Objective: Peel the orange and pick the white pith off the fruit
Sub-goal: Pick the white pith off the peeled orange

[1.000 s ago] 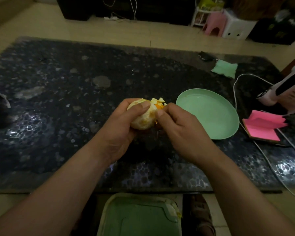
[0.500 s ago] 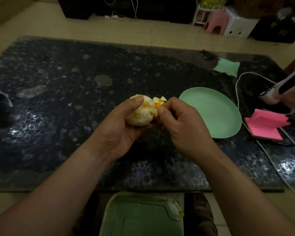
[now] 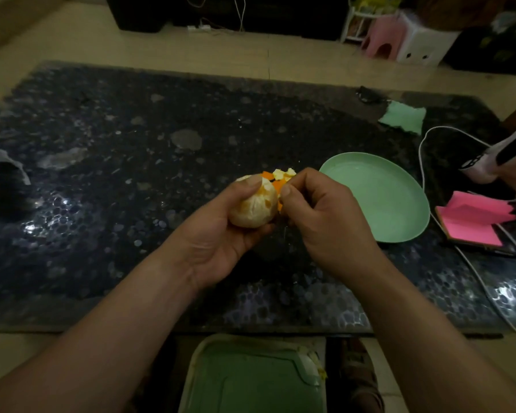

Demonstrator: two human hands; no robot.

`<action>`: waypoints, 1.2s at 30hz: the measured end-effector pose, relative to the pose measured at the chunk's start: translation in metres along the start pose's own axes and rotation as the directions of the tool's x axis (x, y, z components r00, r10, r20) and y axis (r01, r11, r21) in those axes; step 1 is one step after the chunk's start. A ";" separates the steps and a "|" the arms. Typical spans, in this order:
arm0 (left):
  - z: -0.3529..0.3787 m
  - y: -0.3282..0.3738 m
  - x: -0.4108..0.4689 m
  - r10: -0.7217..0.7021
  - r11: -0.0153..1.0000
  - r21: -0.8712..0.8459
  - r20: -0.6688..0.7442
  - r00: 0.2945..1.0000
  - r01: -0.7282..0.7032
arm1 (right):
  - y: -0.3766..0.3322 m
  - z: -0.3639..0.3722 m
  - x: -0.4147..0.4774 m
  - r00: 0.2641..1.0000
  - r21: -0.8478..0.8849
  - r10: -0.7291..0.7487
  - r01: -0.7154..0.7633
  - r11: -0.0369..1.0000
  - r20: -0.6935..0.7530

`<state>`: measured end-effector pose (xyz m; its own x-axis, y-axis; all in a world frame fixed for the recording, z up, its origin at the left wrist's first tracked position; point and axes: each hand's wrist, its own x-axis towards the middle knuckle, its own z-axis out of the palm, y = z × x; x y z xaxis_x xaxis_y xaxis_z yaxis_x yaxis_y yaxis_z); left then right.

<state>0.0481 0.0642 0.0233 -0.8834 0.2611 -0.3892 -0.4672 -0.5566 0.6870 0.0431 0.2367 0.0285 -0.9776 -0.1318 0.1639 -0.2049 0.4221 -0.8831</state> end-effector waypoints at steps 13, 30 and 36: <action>-0.007 0.006 0.005 0.086 0.992 0.112 -0.195 0.977 -0.065 | 0.016 -0.001 0.000 0.997 -0.067 0.040 -0.045 0.997 -0.071; -0.020 0.006 0.014 0.064 0.991 0.131 -0.327 0.943 -0.022 | 0.077 0.000 0.031 0.966 -0.554 0.234 -0.136 0.822 0.111; -0.019 0.006 0.012 0.055 0.989 0.150 -0.321 0.946 -0.007 | 0.071 -0.002 0.027 0.974 -0.544 0.199 -0.108 0.832 0.110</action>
<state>0.0350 0.0487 0.0108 -0.8492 -0.0367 -0.5268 -0.4614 -0.4339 0.7738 0.0023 0.2655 -0.0292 -0.9875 -0.1434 -0.0647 -0.0903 0.8536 -0.5131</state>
